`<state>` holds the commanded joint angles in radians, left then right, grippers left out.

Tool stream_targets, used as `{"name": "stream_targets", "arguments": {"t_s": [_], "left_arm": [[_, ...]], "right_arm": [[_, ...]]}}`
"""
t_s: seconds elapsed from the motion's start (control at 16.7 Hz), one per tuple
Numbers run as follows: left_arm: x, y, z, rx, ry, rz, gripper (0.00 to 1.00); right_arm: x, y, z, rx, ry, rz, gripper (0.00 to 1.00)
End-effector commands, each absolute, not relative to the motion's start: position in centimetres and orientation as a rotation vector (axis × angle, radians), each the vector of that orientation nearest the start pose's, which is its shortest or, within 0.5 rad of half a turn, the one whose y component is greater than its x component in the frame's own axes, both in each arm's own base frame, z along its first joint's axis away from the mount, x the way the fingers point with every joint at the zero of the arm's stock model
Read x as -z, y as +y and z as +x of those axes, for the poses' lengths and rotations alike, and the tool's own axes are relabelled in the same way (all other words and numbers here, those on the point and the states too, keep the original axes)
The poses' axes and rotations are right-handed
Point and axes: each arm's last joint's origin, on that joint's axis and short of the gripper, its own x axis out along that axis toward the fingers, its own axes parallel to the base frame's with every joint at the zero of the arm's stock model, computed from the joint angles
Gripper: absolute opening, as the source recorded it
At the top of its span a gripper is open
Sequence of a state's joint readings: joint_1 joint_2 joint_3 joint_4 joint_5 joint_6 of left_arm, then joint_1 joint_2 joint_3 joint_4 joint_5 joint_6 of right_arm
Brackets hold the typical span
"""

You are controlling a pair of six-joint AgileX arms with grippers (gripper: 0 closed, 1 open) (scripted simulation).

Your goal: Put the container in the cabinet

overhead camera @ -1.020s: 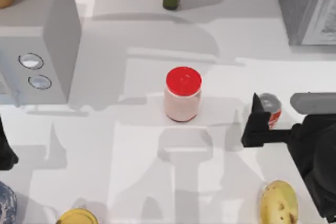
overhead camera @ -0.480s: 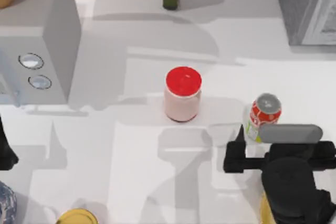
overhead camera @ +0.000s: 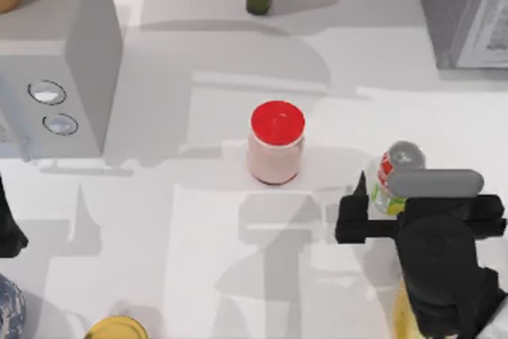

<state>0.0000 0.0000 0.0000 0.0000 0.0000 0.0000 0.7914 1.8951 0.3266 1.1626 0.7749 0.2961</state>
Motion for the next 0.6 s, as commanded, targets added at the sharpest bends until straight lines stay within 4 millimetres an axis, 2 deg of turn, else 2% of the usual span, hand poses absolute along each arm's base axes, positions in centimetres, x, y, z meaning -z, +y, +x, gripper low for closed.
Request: {"name": "stream_targets", "arguments": {"t_s": [0.3, 0.6], "left_arm": [[-16.0, -0.1, 10.6, 0.000, 0.000, 0.000, 1.00], [-16.0, -0.1, 10.6, 0.000, 0.000, 0.000, 1.00]], "right_arm": [[-5.7, 16.1, 22.8, 0.011, 0.283, -0.008, 1.00], [-4.7, 16.5, 23.1, 0.009, 0.294, -0.001, 1.00]]}}
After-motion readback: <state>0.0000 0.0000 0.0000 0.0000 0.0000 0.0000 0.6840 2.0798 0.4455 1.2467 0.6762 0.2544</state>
